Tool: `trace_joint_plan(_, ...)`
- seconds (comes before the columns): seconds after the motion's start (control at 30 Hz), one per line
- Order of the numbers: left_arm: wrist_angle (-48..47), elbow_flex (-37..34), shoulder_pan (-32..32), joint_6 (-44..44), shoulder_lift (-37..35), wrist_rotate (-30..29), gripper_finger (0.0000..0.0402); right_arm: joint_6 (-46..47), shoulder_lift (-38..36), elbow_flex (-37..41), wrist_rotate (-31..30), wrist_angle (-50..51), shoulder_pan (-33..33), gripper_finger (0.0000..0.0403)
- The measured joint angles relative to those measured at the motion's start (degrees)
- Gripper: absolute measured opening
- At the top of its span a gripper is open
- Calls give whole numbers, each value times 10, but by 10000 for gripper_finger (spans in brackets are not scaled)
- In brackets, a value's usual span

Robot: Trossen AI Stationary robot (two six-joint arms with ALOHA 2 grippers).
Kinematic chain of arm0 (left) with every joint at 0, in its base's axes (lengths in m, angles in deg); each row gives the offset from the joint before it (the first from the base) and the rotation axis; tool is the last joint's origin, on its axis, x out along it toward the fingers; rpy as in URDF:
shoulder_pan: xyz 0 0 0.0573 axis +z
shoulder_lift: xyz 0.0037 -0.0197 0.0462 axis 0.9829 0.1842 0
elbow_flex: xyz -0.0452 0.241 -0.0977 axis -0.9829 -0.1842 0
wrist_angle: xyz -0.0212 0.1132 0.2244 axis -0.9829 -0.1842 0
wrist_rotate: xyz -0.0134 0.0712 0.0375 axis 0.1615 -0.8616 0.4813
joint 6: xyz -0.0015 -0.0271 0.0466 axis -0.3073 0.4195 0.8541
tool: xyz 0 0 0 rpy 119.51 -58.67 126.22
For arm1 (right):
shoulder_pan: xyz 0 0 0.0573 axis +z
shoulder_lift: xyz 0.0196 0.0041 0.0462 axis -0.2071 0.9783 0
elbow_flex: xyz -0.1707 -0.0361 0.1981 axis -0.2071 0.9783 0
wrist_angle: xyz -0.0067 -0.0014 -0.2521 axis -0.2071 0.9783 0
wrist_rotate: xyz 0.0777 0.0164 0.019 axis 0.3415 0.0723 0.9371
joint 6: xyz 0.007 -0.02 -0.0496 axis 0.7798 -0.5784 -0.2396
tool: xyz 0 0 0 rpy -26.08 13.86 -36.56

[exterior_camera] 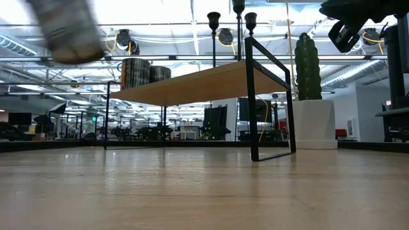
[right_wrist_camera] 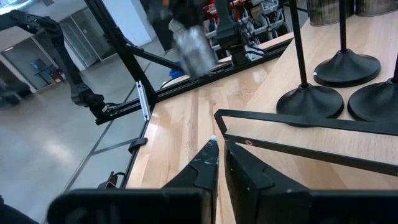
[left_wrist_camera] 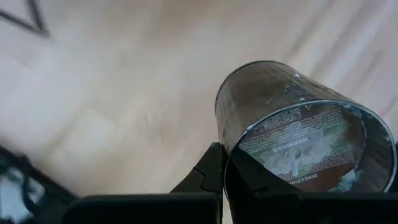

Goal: Pick & Place candle stick holders
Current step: Put the brown scented candle on the shelf

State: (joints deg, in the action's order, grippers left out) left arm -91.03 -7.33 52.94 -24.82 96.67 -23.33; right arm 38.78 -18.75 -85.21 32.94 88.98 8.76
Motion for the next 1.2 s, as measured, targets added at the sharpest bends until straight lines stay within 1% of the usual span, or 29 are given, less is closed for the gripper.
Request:
trace_joint_plan(0.07,-19,55,32,6,0,-40,2,0,0,0,0,0,0,18)
trace_joint_plan(0.17,-20,124,86,38,1,-89,1,0,0,0,0,0,0,18)
trace_joint_plan(0.33,-18,202,179,132,37,-118,1,0,0,0,0,0,0,18)
trace_joint_plan(0.47,-21,255,244,218,95,-109,1,0,0,0,0,0,0,18)
trace_joint_plan(0.57,-53,298,287,258,143,-93,0,8,0,0,0,0,0,18)
trace_joint_plan(0.7,-82,357,335,291,193,-63,0,15,0,0,0,0,0,18)
trace_joint_plan(0.9,-133,440,385,329,254,-55,0,15,0,0,0,0,0,18)
trace_joint_plan(1.03,-147,461,407,360,285,-44,0,15,0,0,0,0,0,18)
trace_joint_plan(1.2,-143,463,431,377,305,-39,0,15,0,0,0,0,0,18)
